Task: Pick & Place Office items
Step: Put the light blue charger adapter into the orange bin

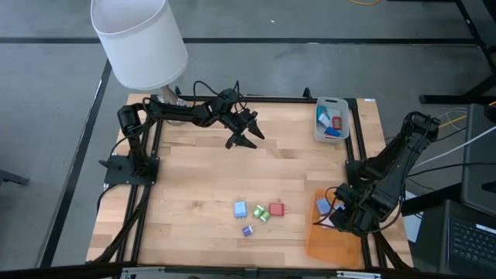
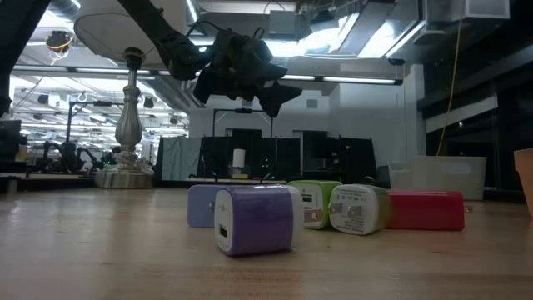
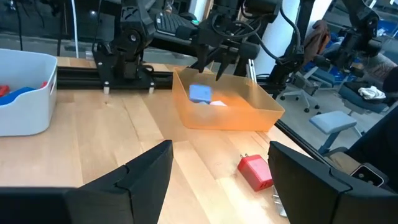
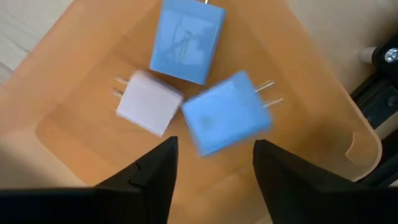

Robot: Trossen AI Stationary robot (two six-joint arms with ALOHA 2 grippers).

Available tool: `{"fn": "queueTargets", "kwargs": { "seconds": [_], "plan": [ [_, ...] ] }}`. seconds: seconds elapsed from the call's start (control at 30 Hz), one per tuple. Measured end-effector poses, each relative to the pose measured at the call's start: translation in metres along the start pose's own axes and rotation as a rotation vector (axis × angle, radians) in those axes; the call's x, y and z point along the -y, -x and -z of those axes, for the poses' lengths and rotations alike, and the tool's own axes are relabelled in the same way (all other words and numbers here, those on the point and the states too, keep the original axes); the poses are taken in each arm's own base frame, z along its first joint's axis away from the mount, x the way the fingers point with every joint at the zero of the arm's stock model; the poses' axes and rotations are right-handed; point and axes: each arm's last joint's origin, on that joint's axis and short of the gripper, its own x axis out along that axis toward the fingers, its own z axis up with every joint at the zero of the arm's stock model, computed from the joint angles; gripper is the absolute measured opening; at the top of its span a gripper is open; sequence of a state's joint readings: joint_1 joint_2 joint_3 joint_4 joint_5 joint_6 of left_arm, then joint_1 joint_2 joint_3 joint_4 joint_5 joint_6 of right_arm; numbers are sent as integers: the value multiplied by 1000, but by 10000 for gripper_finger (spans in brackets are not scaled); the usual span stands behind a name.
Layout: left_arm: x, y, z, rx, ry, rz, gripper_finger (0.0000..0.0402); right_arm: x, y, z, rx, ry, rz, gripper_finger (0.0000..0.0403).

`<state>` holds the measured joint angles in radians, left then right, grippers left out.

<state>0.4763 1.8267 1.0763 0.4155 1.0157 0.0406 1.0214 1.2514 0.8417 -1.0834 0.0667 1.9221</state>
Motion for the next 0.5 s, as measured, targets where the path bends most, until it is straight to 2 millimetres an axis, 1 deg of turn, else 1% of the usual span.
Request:
{"fn": "queueTargets", "kwargs": {
  "seconds": [0.13,0.27,0.33,0.43,0.5],
  "plan": [
    [0,0,0,-1,-6,2,257,0,0,0,16,-7,-7,221],
    [2,-2,2,-12,8,18,257,-1,0,-3,97,-4,-38,226],
    [2,-5,5,-42,22,-67,256,-2,0,-4,144,4,-56,225],
    [4,-10,12,-131,-25,-221,253,-3,1,-6,221,47,-88,222],
    [7,-12,14,-193,-65,-289,252,-6,1,-7,283,92,-117,220]
  ]
}}
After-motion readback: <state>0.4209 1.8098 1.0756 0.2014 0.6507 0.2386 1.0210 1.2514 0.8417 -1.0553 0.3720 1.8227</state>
